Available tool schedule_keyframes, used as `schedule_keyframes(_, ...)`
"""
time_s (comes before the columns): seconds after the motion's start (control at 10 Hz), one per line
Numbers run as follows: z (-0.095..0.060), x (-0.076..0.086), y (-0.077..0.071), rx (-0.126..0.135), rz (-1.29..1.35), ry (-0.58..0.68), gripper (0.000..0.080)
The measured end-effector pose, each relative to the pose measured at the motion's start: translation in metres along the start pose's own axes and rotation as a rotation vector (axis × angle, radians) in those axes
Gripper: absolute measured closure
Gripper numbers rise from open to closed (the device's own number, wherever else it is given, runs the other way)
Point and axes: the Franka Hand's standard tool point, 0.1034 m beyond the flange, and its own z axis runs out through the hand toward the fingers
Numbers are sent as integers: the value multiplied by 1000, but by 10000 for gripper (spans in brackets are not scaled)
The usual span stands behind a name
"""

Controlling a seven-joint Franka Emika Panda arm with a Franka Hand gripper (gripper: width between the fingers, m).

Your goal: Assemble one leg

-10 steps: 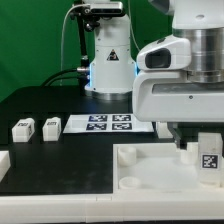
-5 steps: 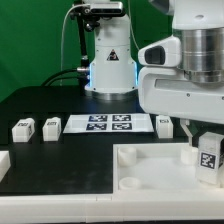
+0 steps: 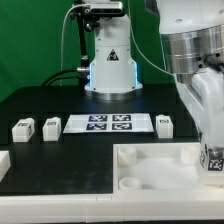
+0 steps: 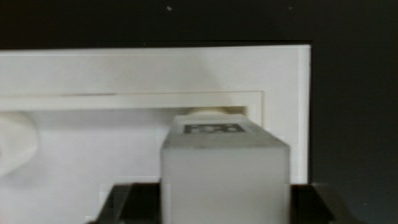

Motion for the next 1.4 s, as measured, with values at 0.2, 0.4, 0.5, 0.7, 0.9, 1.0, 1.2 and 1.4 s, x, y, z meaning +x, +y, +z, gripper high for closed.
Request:
schedule_keyframes(0.2, 0, -1, -1, 4, 124, -9, 506)
schedule_keyframes(0.4, 0, -1, 0, 2, 39, -8, 506)
schedule_keyframes(0.5, 0, -3, 1, -15, -44, -8, 323)
schedule_keyframes(0.7, -2, -7, -4, -34, -379, 1, 200)
schedule_keyframes(0.9, -1, -9, -2, -40, -567, 10, 153)
schedule_keyframes(1.0, -1, -8, -3, -41, -694, 9, 153)
schedule_keyframes(1.2, -1, -3, -1, -85, -1046, 43, 150)
schedule_keyframes(1.4, -2, 1, -4, -98, -1340, 58, 150)
